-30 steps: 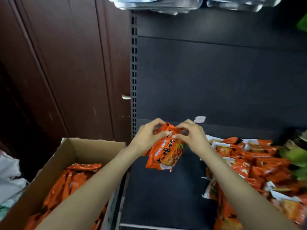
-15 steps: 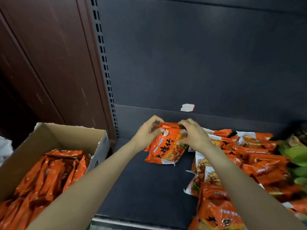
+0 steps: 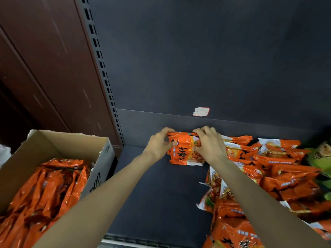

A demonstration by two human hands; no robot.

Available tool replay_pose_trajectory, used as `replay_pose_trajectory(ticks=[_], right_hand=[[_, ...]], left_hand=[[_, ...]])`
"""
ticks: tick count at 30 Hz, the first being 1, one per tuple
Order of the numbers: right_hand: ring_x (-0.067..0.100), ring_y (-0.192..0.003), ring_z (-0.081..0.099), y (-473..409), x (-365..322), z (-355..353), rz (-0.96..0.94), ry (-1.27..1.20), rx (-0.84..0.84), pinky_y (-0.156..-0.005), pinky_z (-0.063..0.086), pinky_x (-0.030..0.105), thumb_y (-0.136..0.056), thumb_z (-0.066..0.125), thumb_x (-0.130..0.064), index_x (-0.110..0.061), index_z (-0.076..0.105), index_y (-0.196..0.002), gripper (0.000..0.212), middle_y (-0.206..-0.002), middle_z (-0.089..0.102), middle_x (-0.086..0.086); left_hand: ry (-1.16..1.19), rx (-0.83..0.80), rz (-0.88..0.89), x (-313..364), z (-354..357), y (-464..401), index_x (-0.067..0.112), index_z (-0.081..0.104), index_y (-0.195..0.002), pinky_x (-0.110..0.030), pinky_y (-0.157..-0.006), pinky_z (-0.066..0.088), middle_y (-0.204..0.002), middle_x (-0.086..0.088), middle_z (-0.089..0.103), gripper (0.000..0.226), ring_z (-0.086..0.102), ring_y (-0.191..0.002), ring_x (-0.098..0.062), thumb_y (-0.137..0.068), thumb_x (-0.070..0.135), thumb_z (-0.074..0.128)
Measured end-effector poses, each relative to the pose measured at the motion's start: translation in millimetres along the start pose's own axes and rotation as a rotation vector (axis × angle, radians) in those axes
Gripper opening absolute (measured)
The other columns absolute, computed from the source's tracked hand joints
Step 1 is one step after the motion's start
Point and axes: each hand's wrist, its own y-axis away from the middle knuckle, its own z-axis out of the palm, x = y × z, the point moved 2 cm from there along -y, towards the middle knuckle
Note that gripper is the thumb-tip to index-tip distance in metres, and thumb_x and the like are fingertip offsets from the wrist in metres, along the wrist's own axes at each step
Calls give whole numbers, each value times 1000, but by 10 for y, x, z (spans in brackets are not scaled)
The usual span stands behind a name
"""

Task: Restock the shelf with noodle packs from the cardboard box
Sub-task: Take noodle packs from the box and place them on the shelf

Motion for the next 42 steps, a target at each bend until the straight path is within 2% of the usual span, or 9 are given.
replay_pose_trajectory(ticks=[4, 12, 16, 20, 24, 30, 33, 39, 42], right_hand=[[19, -127, 38, 51, 3, -2, -30, 60, 24, -107, 29, 32, -86, 64, -29, -23, 39, -137, 58, -135, 47, -1], [21, -126, 37, 98, -45, -44, -4, 80, 19, -112, 25, 33, -87, 63, -32, -19, 37, -140, 60, -135, 41, 3], [22, -121, 42, 146, -182, -126, -52, -26, 100, -105, 34, 33, -84, 67, -31, -18, 44, -136, 58, -131, 46, 3], [22, -120, 43, 155, -467, -116, -127, -51, 108, -102, 35, 34, -84, 66, -30, -20, 46, -135, 55, -129, 46, 2], [19, -120, 43, 117, -665, 30, -114, -25, -35, -101, 33, 33, -88, 59, -34, -25, 45, -133, 48, -128, 48, -2], [20, -109, 57, 90, -647, 2, -85, -68, -5, -97, 36, 32, -90, 56, -26, -21, 54, -119, 29, -115, 64, -1], [19, -112, 56, 80, -538, -26, -100, -67, -56, -100, 35, 33, -89, 57, -28, -22, 54, -121, 33, -118, 63, -1], [17, -125, 40, 144, -186, -77, -2, -61, -143, -103, 30, 34, -81, 62, -52, -30, 43, -135, 61, -130, 47, -5], [20, -120, 46, 177, -87, -111, -35, -72, -218, -100, 34, 35, -80, 69, -39, -29, 40, -135, 63, -127, 52, -2]], left_hand=[[-69, 66, 48, 21, 34, -11, 16, 53, -124, 0, -69, 40, -106, 0, 62, 37, 55, -96, -7, -89, 8, 60], [-265, 152, 59, 142, 38, 14, 21, 44, -135, -38, -92, 49, -122, -5, 53, 45, 57, -108, -22, -92, 13, 55], [-404, 202, 119, 200, -107, 142, 20, 45, -132, -34, -77, 49, -122, -4, 50, 39, 57, -103, -23, -94, 19, 52], [-492, 238, 173, 137, -314, 327, 18, 48, -128, -36, -86, 46, -121, -4, 52, 34, 53, -108, -23, -94, 21, 51], [-525, 88, 134, -14, -370, 464, 19, 46, -131, -36, -89, 44, -122, -4, 51, 37, 52, -109, -24, -94, 21, 52], [-373, -92, 112, -51, -167, 324, 14, 39, -141, -31, -107, 35, -137, -10, 47, 52, 44, -126, -24, -92, 14, 57], [-331, -111, 119, 8, -67, 182, 10, 50, -133, -35, -103, 39, -126, -15, 55, 46, 51, -117, -26, -89, 15, 62], [-327, -83, 99, 56, 102, -11, 11, 62, -119, -28, -89, 45, -112, -14, 56, 31, 58, -100, -27, -88, 12, 62], [-263, -55, 70, 91, 99, -61, 10, 67, -109, -30, -83, 49, -107, -15, 62, 22, 62, -91, -27, -89, 8, 56]])
